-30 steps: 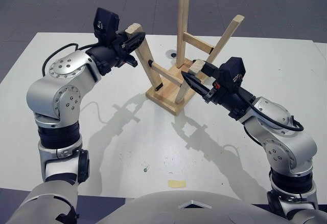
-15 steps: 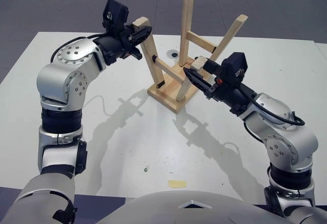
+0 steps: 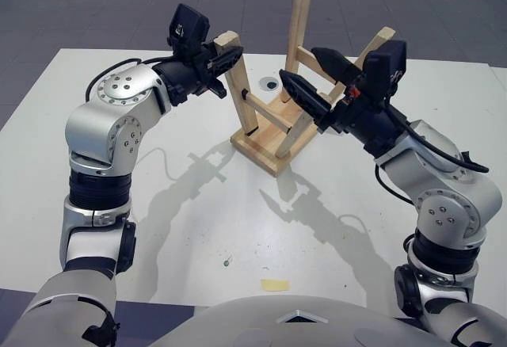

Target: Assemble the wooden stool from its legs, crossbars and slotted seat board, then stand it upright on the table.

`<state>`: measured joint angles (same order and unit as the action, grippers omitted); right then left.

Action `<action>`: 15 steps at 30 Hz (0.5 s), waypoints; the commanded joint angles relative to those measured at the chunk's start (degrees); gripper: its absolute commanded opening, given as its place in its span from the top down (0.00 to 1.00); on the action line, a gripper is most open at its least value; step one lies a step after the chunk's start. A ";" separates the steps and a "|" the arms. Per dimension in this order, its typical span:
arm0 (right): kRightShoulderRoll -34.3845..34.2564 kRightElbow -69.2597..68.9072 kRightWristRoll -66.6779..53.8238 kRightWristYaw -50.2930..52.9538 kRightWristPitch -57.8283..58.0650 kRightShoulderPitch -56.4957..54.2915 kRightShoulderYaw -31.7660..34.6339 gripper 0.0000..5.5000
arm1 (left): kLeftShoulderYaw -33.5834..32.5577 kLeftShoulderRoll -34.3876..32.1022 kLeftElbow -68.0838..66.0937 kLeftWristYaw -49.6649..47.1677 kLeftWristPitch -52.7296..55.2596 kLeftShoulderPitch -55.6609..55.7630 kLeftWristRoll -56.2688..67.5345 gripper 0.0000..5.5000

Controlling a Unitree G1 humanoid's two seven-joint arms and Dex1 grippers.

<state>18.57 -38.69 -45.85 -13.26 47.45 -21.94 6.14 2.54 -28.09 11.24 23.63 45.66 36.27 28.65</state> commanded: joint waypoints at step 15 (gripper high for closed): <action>-1.86 3.68 -0.87 5.82 -2.52 -3.48 1.79 0.02 | -1.39 4.54 12.22 -9.03 12.02 -5.14 4.20 0.80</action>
<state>16.58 -35.80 -47.18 -7.61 45.53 -24.25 8.18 -0.89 -22.94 22.34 13.41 53.24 31.09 31.89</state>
